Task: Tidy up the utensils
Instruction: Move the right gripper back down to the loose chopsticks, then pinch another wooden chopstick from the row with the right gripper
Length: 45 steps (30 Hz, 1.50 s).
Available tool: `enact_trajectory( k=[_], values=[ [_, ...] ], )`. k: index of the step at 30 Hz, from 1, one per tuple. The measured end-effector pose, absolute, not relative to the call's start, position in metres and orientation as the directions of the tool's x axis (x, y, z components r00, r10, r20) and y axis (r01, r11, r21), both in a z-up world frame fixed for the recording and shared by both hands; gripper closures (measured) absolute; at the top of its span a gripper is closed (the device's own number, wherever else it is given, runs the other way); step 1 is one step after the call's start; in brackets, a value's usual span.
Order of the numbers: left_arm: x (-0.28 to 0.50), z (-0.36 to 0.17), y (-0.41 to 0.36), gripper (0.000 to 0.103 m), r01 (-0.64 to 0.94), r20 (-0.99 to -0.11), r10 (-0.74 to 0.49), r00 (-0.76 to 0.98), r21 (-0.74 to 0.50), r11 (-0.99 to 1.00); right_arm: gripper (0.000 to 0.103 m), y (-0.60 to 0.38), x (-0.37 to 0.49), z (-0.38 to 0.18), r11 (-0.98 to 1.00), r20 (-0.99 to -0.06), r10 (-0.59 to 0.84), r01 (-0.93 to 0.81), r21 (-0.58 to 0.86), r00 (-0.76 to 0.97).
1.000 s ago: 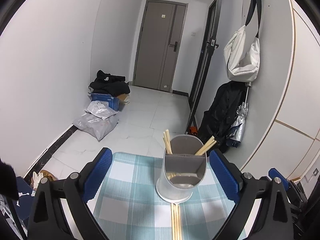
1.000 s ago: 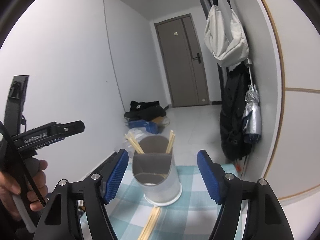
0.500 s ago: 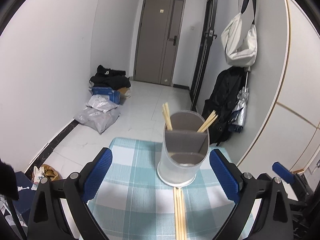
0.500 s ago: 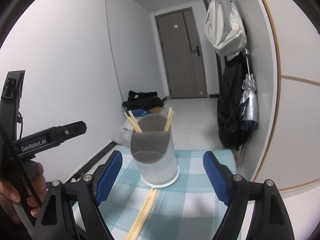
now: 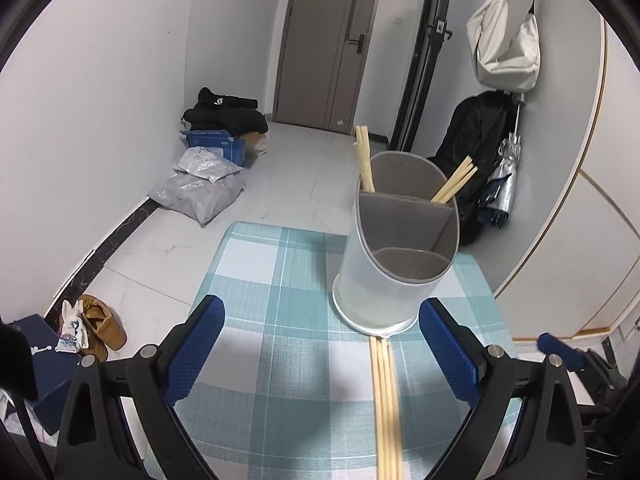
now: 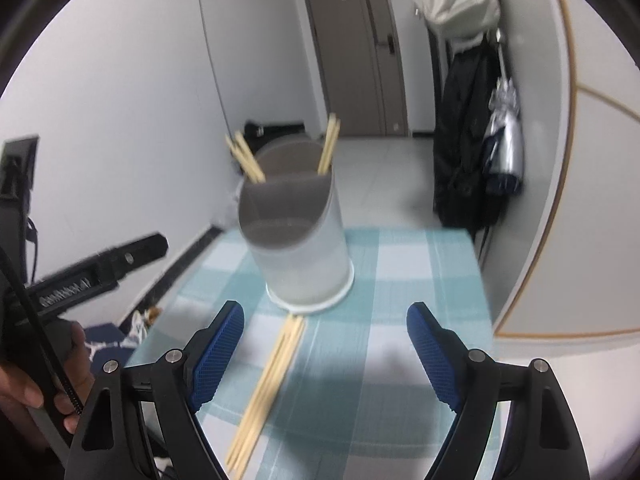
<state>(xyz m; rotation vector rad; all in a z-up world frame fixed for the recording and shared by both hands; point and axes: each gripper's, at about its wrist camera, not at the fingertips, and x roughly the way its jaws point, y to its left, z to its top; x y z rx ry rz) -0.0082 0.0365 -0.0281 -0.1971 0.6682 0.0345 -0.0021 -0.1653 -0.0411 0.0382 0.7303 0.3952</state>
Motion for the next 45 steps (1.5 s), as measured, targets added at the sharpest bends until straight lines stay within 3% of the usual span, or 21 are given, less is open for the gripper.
enact_trajectory(
  k=[14,26,31,45],
  values=[
    [0.010,-0.046,0.066,0.007,-0.155,-0.674,-0.008,0.739,-0.181,0.971,0.023,-0.123,0.043,-0.121,0.942,-0.852,0.279,-0.296,0.155,0.442],
    [0.017,-0.056,0.078,0.007,-0.162,-0.726,-0.046,0.686,-0.214,0.963,0.042,-0.103,0.043,-0.139,0.938,-0.882,0.193,-0.345,0.037,0.430],
    [0.019,-0.057,0.082,0.007,-0.169,-0.738,-0.067,0.672,-0.241,0.956,0.057,-0.101,0.043,-0.139,0.944,-0.890,0.165,-0.328,0.019,0.425],
    [0.018,-0.057,0.087,0.007,-0.185,-0.740,-0.073,0.668,-0.260,0.948,0.061,-0.088,0.040,-0.137,0.927,-0.890,0.214,-0.372,0.056,0.401]
  ],
)
